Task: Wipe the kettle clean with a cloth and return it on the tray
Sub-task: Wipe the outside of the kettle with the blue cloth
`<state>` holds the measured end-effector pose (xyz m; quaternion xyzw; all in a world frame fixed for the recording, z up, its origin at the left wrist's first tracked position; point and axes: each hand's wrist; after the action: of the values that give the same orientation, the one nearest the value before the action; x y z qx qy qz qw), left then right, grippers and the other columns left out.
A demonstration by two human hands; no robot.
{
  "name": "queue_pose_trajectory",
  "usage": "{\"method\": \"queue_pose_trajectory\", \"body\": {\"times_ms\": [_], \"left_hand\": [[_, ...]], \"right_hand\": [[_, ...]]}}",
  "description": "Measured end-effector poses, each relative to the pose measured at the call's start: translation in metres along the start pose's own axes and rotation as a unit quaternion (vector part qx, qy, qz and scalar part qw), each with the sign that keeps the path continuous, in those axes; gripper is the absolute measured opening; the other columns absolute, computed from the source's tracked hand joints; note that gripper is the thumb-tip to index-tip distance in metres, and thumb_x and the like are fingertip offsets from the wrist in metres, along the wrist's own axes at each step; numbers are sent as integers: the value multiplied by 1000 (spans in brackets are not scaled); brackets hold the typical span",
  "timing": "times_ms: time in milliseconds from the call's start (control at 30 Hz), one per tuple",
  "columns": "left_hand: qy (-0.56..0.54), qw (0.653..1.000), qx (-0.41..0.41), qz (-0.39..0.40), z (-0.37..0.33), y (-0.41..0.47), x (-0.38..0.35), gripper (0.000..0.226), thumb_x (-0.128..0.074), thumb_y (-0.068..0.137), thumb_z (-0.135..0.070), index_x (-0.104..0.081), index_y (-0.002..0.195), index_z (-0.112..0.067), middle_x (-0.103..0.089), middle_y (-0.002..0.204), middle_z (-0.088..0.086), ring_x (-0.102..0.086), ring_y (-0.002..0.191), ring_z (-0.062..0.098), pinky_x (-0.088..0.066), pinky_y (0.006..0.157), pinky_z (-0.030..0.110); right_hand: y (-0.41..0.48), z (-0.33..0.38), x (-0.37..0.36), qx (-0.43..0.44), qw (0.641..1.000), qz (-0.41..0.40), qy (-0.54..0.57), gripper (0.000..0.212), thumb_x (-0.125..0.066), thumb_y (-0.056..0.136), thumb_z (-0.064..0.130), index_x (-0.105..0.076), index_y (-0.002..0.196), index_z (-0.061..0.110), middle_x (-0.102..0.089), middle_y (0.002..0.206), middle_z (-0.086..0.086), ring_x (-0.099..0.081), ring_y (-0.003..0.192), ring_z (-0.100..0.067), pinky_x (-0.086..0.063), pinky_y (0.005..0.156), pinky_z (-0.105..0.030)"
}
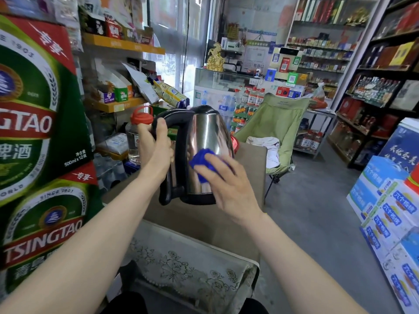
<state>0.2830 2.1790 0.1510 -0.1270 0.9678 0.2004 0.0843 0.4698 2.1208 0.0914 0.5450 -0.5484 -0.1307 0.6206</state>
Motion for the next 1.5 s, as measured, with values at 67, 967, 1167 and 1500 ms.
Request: {"method": "queue_pose_trajectory", "body": {"times_ms": [67, 967, 1167, 1500], "left_hand": [[-30, 999, -2, 25, -2, -1, 0, 22, -43, 101, -45, -36, 87, -29, -46, 66, 0, -40, 44, 11, -34, 38, 24], [-15, 998, -48, -24, 5, 0, -4, 22, -45, 95, -57, -39, 87, -37, -51, 72, 3, -48, 55, 18, -43, 47, 33], [94, 993, -69, -32, 22, -8, -10, 33, -39, 85, -76, -36, 85, -43, -57, 91, 18, -56, 70, 34, -49, 64, 53], [170, 980, -103, -23, 64, -58, -15, 25, -44, 95, -46, -39, 99, -22, -56, 78, -7, -56, 73, -1, -34, 65, 33]], "right_hand": [[18, -4, 5, -98, 993, -41, 52, 38, -50, 100, 8, -61, 136, 13, -56, 142, -10, -51, 127, -33, -39, 112, -40], [1, 4, -15, -470, 850, -123, 205, 36, -41, 104, 11, -63, 132, 17, -52, 142, -3, -47, 128, -16, -32, 113, -20], [22, 14, -16, -295, 942, -96, 130, 38, -41, 103, 19, -64, 133, 15, -48, 149, -6, -42, 130, -28, -28, 114, -24], [9, -41, -6, -509, 820, -29, 259, 33, -45, 105, 16, -64, 131, 24, -63, 134, 7, -57, 121, -9, -45, 106, -33]]}}
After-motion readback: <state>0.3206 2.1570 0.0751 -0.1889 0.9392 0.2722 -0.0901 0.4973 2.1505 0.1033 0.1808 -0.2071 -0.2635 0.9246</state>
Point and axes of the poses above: each hand's wrist, its own y-axis towards the middle knuckle, its own x-axis out of the back of the hand, z = x × y
